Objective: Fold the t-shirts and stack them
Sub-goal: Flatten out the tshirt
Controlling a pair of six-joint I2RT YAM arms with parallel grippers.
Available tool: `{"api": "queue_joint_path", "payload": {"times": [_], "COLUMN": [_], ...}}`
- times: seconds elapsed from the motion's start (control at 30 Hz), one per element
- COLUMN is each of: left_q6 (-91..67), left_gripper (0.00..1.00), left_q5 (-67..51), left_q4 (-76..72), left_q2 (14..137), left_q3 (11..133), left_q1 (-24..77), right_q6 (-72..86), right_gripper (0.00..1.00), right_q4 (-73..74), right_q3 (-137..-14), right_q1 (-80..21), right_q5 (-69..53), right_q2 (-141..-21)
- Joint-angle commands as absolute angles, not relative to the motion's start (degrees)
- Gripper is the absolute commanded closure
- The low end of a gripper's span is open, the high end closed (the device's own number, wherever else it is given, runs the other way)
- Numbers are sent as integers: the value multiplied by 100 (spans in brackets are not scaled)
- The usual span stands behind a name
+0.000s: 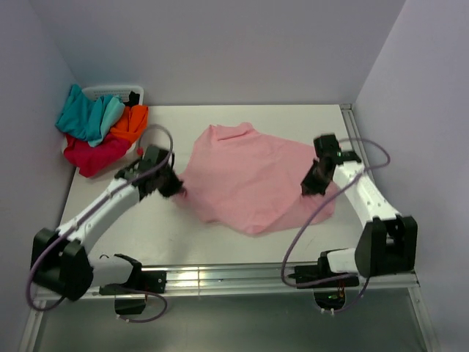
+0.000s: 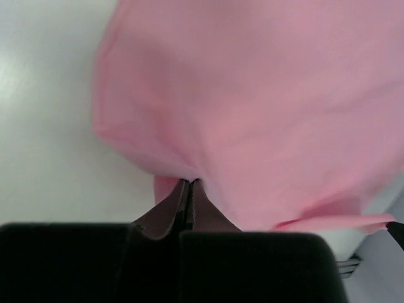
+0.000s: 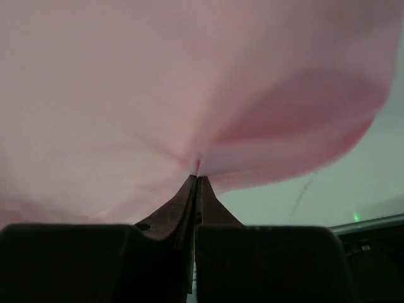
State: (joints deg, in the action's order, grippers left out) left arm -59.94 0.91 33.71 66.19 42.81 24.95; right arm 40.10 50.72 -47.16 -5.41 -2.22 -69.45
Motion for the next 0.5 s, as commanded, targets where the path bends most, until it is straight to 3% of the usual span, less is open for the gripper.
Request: {"api": "queue_joint_path", "payload": {"times": [0.0, 0.03, 0.1, 0.13, 0.2, 0.23, 0.27, 0.3, 0.33, 0.37, 0.4, 0.47], "left_q6": [-5108, -4993, -4694, -4624, -4483, -4430, -4299, -4228, -4141, -3905, -3772, -3464], "left_gripper": [100, 100, 100, 100, 100, 100, 100, 100, 100, 100, 100, 100], "left_q5": [335, 177, 53, 1, -202, -246, -368, -387, -465, -483, -214, -27], "left_q4": [3267, 3504, 3997, 4173, 4759, 4912, 5009, 4844, 4564, 4205, 3792, 2080], "left_q2": [7998, 8407, 9480, 9814, 10720, 10975, 11343, 11399, 11295, 10676, 10183, 8598], "left_q3": [6735, 7376, 9292, 9960, 12139, 12886, 14260, 14734, 14931, 14480, 13893, 11671], "left_q1": [2172, 1945, 1829, 1741, 1661, 1574, 1547, 1538, 1547, 1556, 1599, 1792], "right_q6": [3701, 3517, 3367, 3227, 3103, 3042, 3041, 3058, 2937, 2814, 2795, 2664], "right_gripper": [100, 100, 100, 100, 100, 100, 100, 100, 100, 100, 100, 100], "right_q4": [5043, 5428, 5886, 6115, 6835, 7169, 7198, 7059, 6823, 6098, 6073, 6424], "right_q3": [-7077, -8433, -9898, -11393, -13166, -14967, -15681, -16036, -15675, -15114, -15004, -15731], "right_q1": [-501, -492, -492, -475, -422, -361, -334, -273, -246, -246, -272, -333], "right_q5": [-237, -368, -500, -640, -756, -791, -1000, -1098, -1107, -916, -871, -390], "right_q2": [-8298, -8671, -9682, -10016, -10927, -11203, -11484, -11392, -11112, -10309, -10240, -10196]}}
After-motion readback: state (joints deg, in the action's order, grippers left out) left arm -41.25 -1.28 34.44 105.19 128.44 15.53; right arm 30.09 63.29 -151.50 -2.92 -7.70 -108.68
